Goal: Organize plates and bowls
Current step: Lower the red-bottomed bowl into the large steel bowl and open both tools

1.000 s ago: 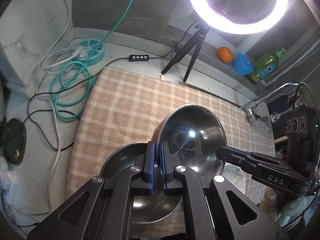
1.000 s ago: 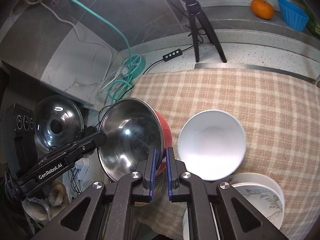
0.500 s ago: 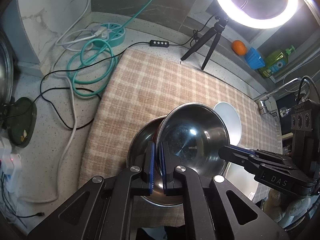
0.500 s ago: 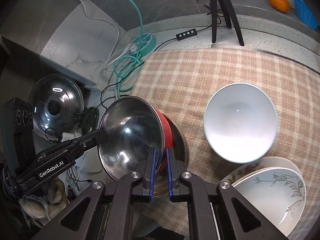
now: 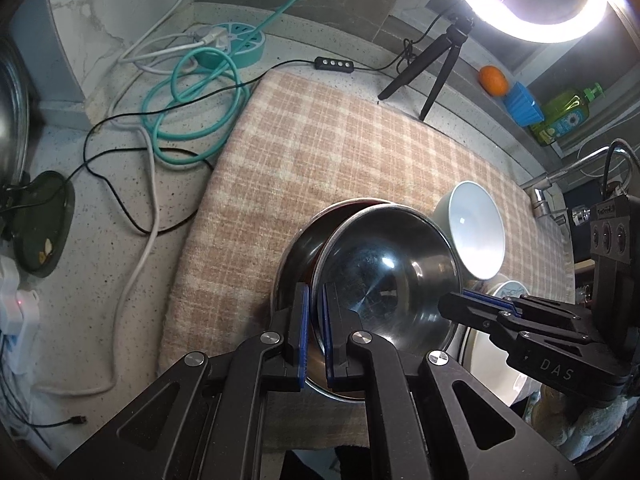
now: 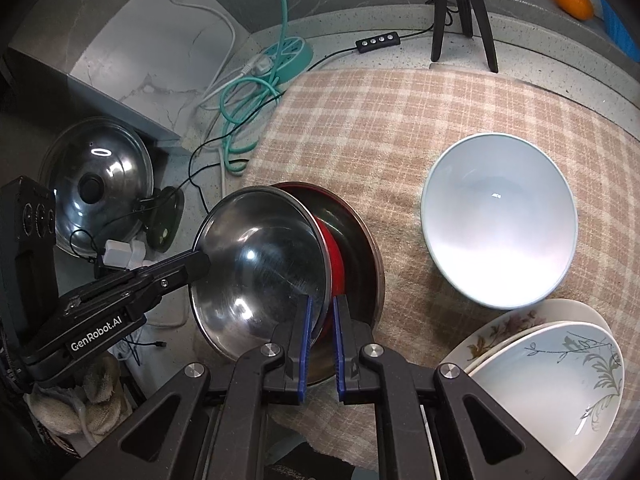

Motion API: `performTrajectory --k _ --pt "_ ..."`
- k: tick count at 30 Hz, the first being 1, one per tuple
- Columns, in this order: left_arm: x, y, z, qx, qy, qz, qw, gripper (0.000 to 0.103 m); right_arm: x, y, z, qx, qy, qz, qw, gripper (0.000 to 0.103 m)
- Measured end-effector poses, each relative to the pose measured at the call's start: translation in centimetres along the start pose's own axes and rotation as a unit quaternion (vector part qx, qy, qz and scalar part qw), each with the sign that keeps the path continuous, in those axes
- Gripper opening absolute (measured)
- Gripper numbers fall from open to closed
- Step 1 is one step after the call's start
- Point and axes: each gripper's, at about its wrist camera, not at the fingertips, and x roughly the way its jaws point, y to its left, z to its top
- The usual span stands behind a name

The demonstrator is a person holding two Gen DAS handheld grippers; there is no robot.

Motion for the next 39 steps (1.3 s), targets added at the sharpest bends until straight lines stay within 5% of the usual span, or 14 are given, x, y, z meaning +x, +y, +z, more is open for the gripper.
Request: performTrajectory --k 39 --pt "1.9 -0.3 -0.3 0.007 0.016 0.031 0.9994 0.005 2.1 0.4 0.4 -0.038 0.019 -0.046 0.998 0.013"
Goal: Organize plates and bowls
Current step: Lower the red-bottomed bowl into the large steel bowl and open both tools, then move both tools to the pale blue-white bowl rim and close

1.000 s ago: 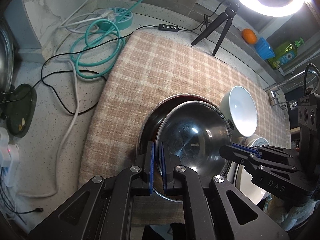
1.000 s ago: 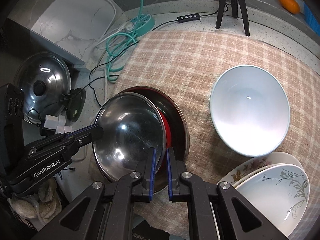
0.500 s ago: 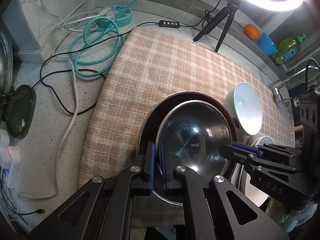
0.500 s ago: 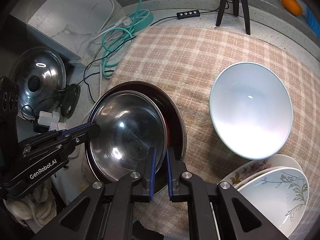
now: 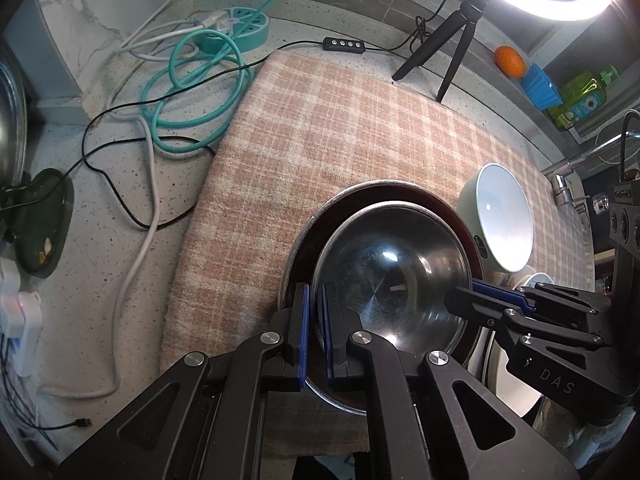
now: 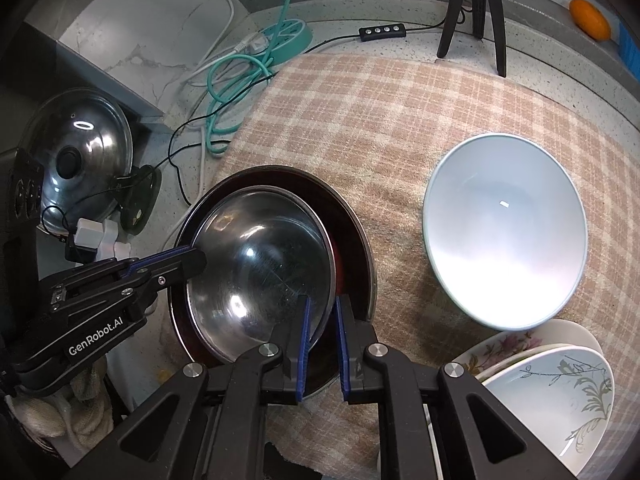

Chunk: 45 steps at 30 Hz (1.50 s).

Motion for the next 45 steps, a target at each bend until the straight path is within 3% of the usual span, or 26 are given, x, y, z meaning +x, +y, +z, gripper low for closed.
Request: performTrajectory --k 7,24,28,31,37,45 --pt "-1.3 -0.4 0.3 0.007 -0.014 -0.004 0.9999 0.005 -1.1 -0.1 0.1 -0.001 -0.017 0.002 1.0 0.018" --pt "-3.6 -3.7 2.1 0.038 -0.051 -0.017 0.9978 0.008 -7.1 -0.7 0.1 -0.036 -0.097 -0.064 0.993 0.022" --pt "-3.5 -5.2 2.6 0.045 -0.052 -0.029 0.9972 0.014 -8.3 -1.6 0.3 -0.04 -0.113 -0.082 0.989 0.026" --pt "-3.0 -6.4 3.0 0.049 -0.05 -0.037 0.9969 0.014 -8.8 -2.9 0.6 -0.034 -0.117 -0.082 0.989 0.031" --pt "-1.5 -8.2 4.1 0.05 -0.038 -0.056 0.9965 0.014 -9.7 -6.7 1.5 0.005 -0.121 -0.075 0.99 0.032" --pt "2.1 -10.9 5.4 0.054 -0.001 -0.07 0.9961 0.014 -9.2 -12.8 2.6 0.069 -0.092 -0.05 0.992 0.032"
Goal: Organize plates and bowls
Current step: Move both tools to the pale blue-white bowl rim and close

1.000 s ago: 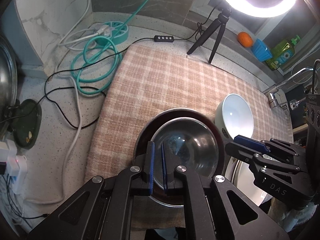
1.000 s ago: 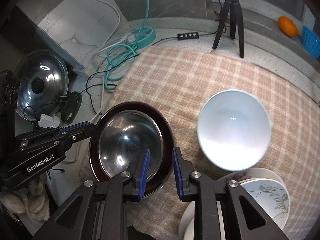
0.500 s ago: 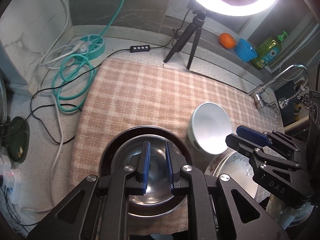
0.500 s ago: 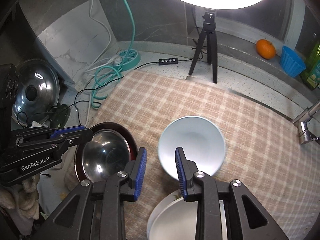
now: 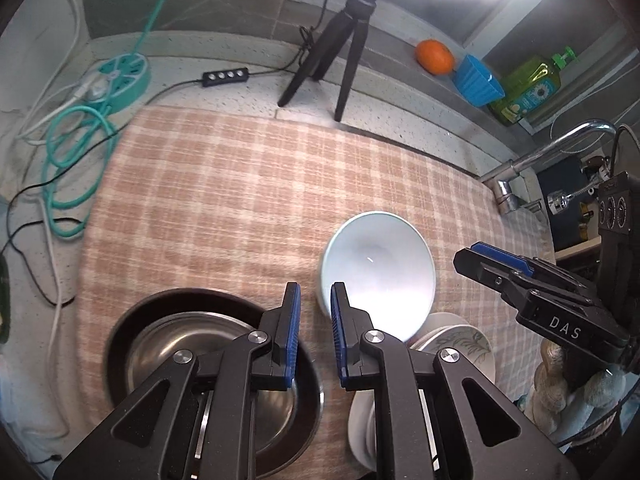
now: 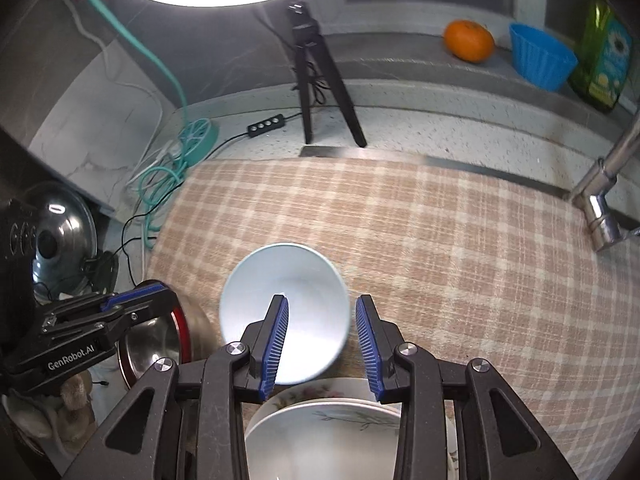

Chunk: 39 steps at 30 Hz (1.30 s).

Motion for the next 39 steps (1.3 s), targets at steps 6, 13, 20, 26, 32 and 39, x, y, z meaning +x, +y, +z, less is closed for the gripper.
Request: performTrajectory --k 6,13,20,26,32,39 --pt "2.3 -0.8 0.7 0.002 0.021 0.004 0.9998 0.014 2.0 -2.6 -0.1 0.038 0.033 0.031 0.998 0.032" --pt "3.3 -1.2 1.1 0.012 0.03 0.016 0.9993 0.014 3.3 -3.4 -0.5 0.055 0.05 0.052 0.996 0.032" --pt "3.8 -1.2 1.2 0.013 0.035 0.022 0.9991 0.014 4.2 -3.3 -0.6 0.055 0.063 0.057 0.995 0.031" --pt "4.2 -1.4 1.2 0.014 0.039 0.025 0.9988 0.013 4.7 -3.2 -0.7 0.055 0.072 0.06 0.994 0.021" --pt "4.3 -1.6 1.2 0.022 0.036 0.031 0.9986 0.011 5.2 -3.1 -0.7 0.056 0.079 0.061 0.993 0.014" --pt "4.4 -1.3 1.3 0.018 0.036 0.031 0.9987 0.009 5.4 -3.2 -0.7 0.062 0.077 0.055 0.994 0.008"
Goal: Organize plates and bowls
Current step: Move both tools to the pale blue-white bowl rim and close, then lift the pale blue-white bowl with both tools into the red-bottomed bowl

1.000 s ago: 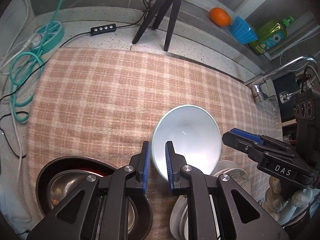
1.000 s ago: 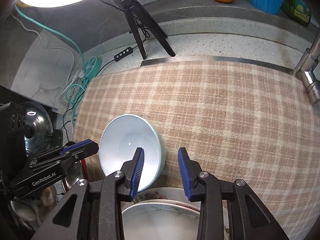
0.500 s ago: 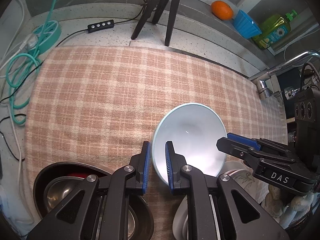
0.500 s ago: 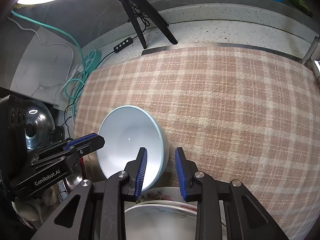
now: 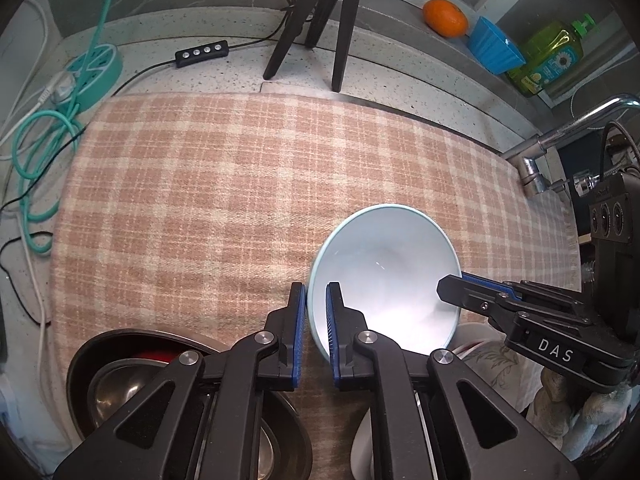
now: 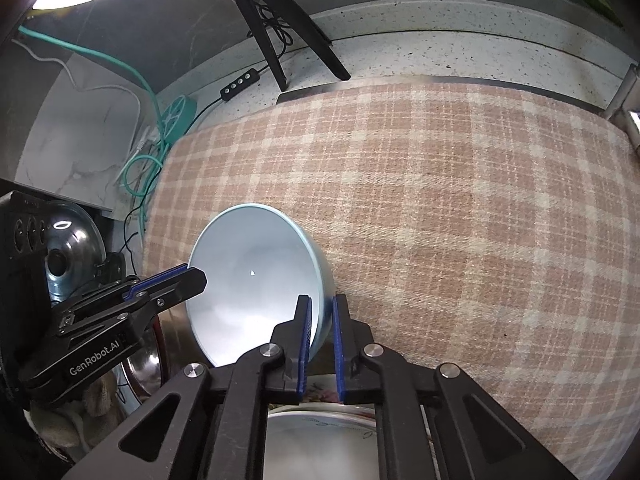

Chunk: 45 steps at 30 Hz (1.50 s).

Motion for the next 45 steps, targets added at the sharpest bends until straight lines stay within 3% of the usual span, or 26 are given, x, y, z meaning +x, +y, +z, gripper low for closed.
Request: performTrajectory --k 10,22,34,45 --pt "0.0 0.1 -0.2 -0.01 -0.002 -0.001 0.9999 0.007 -0.1 0.0 -0.3 0.005 -0.007 -0.01 1.0 0.007" --pt "-3.4 -0.2 -0.8 -0.008 -0.031 -0.016 0.9994 0.007 -2.7 1.0 -0.9 0.001 -0.034 0.0 0.999 0.007" --pt "-7.7 1.5 -3.1 -0.008 -0.061 -0.026 0.9978 0.007 -5.9 5.0 -2.3 -0.033 -0.066 0.015 0.997 0.007" --pt "-10.4 5.4 -5.4 -0.037 -0.072 -0.02 0.9965 0.007 -4.9 9.7 -3.9 -0.059 -0.057 0.033 0.996 0.007"
